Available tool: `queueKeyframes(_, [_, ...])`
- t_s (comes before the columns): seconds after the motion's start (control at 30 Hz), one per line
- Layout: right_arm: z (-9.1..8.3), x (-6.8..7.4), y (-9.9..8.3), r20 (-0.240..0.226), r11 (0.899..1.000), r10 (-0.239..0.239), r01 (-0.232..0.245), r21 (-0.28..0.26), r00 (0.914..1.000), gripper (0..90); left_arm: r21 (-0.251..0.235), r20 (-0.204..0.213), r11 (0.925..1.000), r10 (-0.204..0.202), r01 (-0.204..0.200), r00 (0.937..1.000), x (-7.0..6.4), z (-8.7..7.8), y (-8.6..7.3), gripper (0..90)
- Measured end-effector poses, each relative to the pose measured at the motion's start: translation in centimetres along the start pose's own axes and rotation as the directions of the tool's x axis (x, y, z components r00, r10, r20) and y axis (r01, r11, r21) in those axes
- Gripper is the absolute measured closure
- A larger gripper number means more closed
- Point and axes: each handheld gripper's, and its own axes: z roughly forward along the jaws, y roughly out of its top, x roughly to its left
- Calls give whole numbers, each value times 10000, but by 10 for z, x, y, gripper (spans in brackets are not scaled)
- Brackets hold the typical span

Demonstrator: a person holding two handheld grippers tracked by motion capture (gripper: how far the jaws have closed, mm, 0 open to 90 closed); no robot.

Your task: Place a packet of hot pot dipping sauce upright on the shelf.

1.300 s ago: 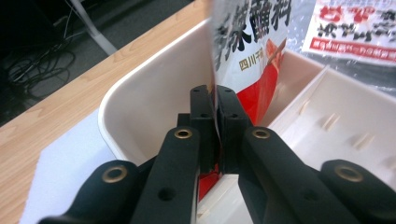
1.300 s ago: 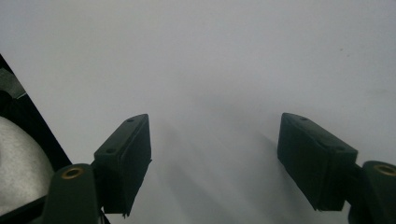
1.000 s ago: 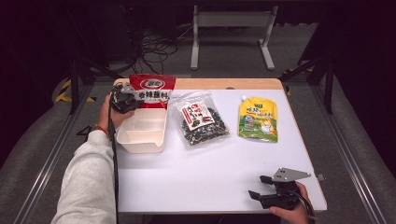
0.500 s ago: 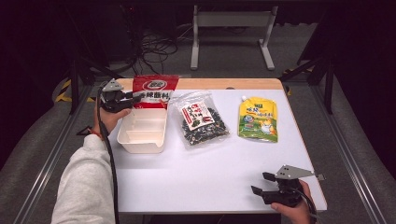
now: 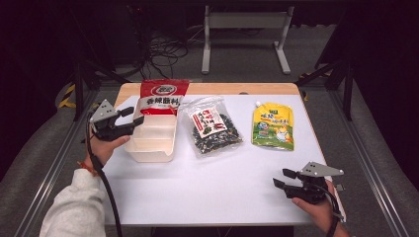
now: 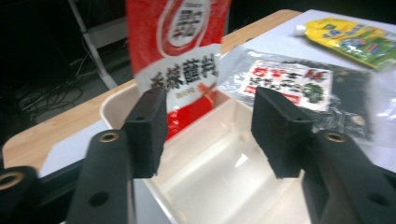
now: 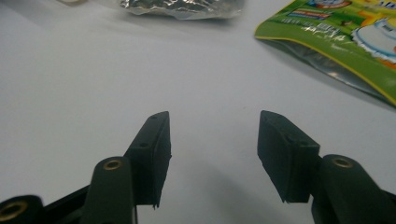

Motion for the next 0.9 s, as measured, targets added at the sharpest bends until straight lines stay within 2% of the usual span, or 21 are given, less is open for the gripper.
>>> queueKeyframes(0.13, [1, -8, 5, 98, 9997, -23, 25, -232, 9999, 541, -5, -18, 10000, -7, 7, 10000, -16, -11, -7, 383])
queueKeyframes(0.2, [3, -11, 8, 77, 9995, -43, 45, -297, 10000, 596, -70, 91, 10000, 58, -57, 9999, -29, -21, -13, 367])
queueKeyframes(0.27, [6, -12, 12, 45, 9993, -161, 162, -335, 9999, 675, 31, 37, 9999, 141, -141, 9999, -39, -26, -16, 384])
queueKeyframes(0.33, [7, -13, 17, -89, 9984, -476, 473, -300, 9988, 774, 79, 220, 9995, 300, -302, 9993, -54, -34, -20, 385])
queueKeyframes(0.37, [7, -13, 17, -89, 9984, -476, 473, -300, 9988, 774, 79, 220, 9995, 300, -302, 9993, -54, -34, -20, 386])
queueKeyframes(0.4, [9, -13, 21, -121, 9976, -612, 608, -330, 9980, 823, 92, 259, 9992, 399, -401, 9989, -60, -37, -22, 386])
queueKeyframes(0.47, [12, -13, 26, -155, 9967, -705, 698, -403, 9974, 846, 55, 432, 9990, 436, -439, 9981, -72, -42, -28, 382])
queueKeyframes(0.57, [23, -13, 38, -200, 9963, -715, 705, -495, 9972, 832, 385, 649, 9976, 545, -571, 9964, -88, -45, -39, 353])
queueKeyframes(0.6, [26, -14, 41, -239, 9967, -634, 621, -515, 9977, 812, 488, 812, 9978, 397, -438, 9959, -93, -45, -44, 350])
queueKeyframes(0.73, [39, -14, 50, -327, 9975, -473, 455, -538, 9983, 777, 1036, 1154, 9941, 192, -313, 9931, -112, -41, -62, 327])
queueKeyframes(0.8, [50, -12, 57, -323, 9979, -460, 444, -474, 9984, 740, 1255, 1305, 9905, 392, -557, 9907, -121, -36, -69, 323])
queueKeyframes(0.87, [60, -11, 63, -357, 9976, -543, 527, -439, 9979, 701, 1490, 1401, 9840, 766, -976, 9872, -129, -29, -74, 319])
queueKeyframes(0.9, [66, -11, 66, -331, 9980, -486, 472, -431, 9983, 668, 1585, 1578, 9828, 699, -951, 9850, -130, -25, -75, 317])
